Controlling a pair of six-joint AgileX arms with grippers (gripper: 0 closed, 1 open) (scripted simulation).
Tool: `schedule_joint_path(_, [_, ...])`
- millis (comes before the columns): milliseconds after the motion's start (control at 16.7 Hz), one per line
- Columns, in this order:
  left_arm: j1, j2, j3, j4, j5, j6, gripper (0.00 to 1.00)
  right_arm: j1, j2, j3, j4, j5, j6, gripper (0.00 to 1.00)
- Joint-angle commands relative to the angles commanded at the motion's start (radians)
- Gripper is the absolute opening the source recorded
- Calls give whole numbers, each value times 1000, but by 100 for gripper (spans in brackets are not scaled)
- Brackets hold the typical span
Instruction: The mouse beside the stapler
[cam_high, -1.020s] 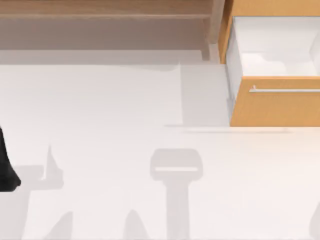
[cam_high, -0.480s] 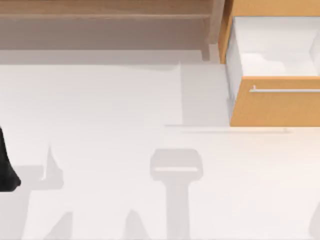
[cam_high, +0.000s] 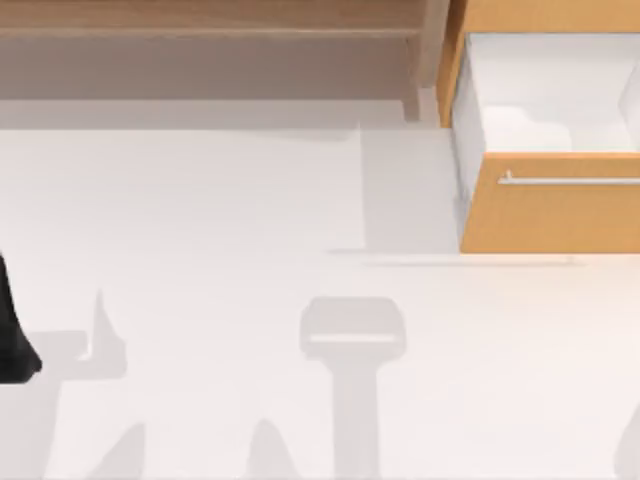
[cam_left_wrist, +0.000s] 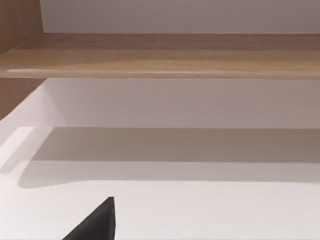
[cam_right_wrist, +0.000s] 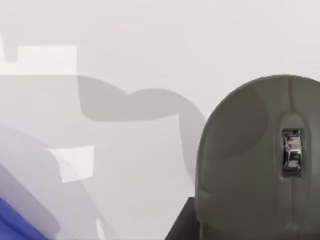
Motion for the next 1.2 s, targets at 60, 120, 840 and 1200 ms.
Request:
schedule_joint_path(60, [0, 0, 0, 0, 0, 0, 100, 0, -1, 1, 5, 0, 0, 0])
schedule_joint_path(120, [0, 0, 0, 0, 0, 0, 100, 0, -2, 1, 9, 0, 1, 0])
schedule_joint_path(840, [0, 0, 0, 0, 0, 0, 100, -2, 53, -59, 28, 6, 5, 0])
schedule_joint_path(1200, [0, 0, 0, 0, 0, 0, 100, -2, 53, -59, 28, 6, 5, 23])
